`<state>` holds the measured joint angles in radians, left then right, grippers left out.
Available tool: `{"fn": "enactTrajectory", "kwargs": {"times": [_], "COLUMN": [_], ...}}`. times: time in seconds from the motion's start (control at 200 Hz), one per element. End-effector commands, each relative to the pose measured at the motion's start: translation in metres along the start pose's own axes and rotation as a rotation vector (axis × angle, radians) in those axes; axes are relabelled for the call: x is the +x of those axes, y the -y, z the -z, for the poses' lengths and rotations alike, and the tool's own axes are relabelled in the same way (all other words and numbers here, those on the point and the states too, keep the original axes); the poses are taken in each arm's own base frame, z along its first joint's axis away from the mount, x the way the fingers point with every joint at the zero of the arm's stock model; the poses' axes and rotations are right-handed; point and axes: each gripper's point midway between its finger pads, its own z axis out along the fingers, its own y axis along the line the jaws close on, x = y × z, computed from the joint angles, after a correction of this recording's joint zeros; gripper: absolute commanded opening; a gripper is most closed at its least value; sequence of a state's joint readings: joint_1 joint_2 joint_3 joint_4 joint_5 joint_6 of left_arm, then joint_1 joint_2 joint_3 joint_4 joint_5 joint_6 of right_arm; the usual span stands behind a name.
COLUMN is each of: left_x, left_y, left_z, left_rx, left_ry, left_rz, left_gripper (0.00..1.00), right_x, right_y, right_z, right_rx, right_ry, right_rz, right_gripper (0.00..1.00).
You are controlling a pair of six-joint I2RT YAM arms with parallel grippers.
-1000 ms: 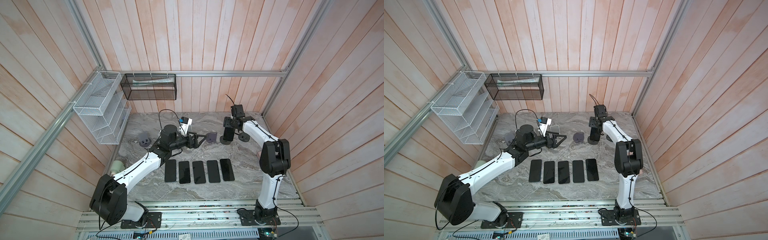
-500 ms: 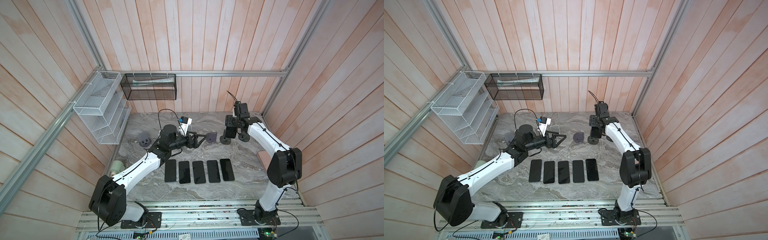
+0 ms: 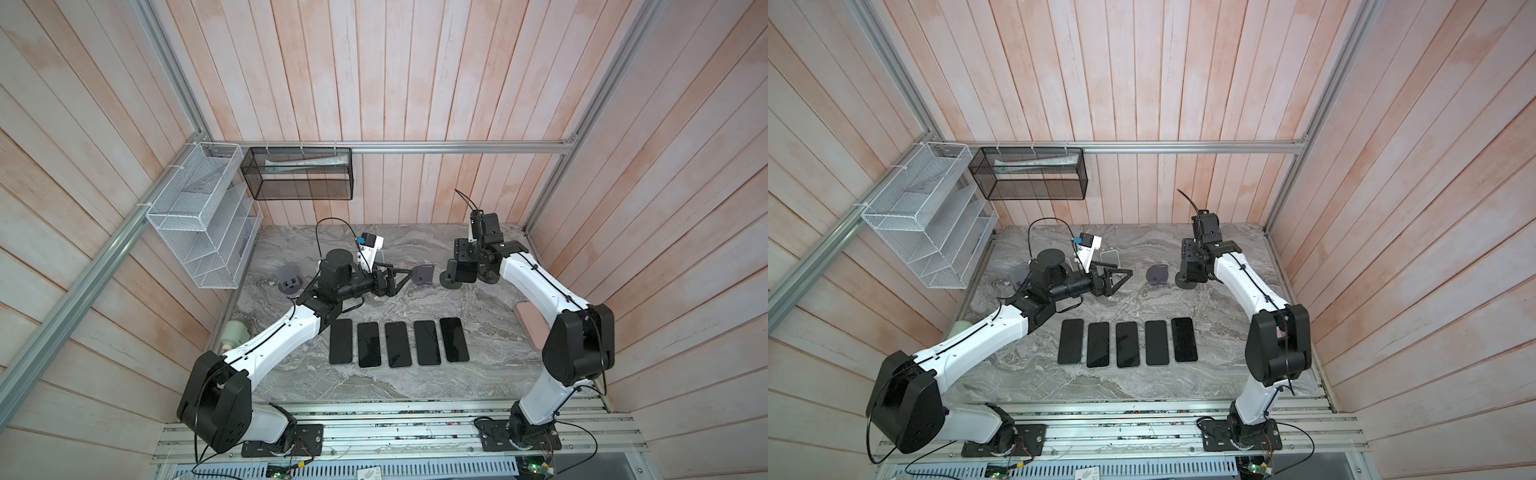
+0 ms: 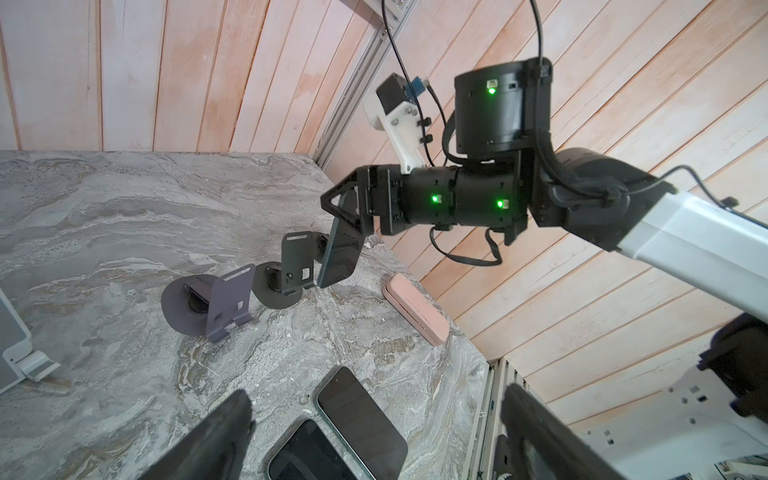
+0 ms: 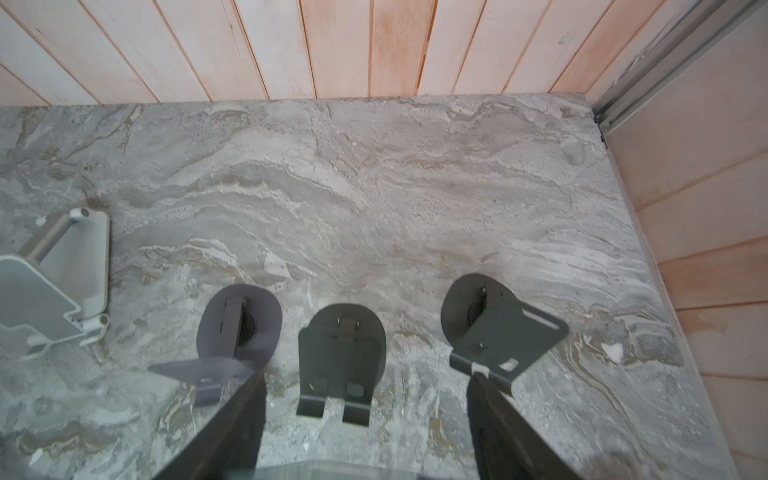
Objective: Remove the phone from the phone stand
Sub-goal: 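Lift the teal-edged phone off the stand and carry it toward the robot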
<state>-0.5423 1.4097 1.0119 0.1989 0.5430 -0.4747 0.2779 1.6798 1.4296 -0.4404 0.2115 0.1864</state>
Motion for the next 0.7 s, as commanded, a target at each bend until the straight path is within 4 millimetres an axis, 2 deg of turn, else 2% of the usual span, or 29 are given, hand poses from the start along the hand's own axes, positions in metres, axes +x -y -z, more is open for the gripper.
{"fn": "enactTrajectory", "kwargs": {"times": [0.0, 0.115, 0.285, 0.695], "left_x": [-0.013, -0.014, -0.018, -0.026], "left_y": [0.011, 0.015, 0.02, 0.028], "left_z": [0.006, 0.007, 0.01, 0.02], "left_rx": [0.028, 0.043, 0.057, 0.057], "left_ry": [0.032, 0.037, 0.047, 0.083], "left_rz": [-0.026, -0.021, -0.023, -0.051], "left_gripper": [0.95, 0.95, 0.95, 0.95], "right_x": [-0.001, 0.03, 0.07, 0.133], "right_y": [0.014, 0.029, 0.035, 0.037], "right_z": [0.028, 0.04, 0.043, 0.03], "right_rx": [0.037, 0.074, 0.068, -0.009], "right_ry": [0.054, 0.014, -0.066, -0.253], "right_rz": [0.012, 0.036, 0.076, 0.134], "right_gripper": [0.65, 0.65, 0.65, 0.65]}}
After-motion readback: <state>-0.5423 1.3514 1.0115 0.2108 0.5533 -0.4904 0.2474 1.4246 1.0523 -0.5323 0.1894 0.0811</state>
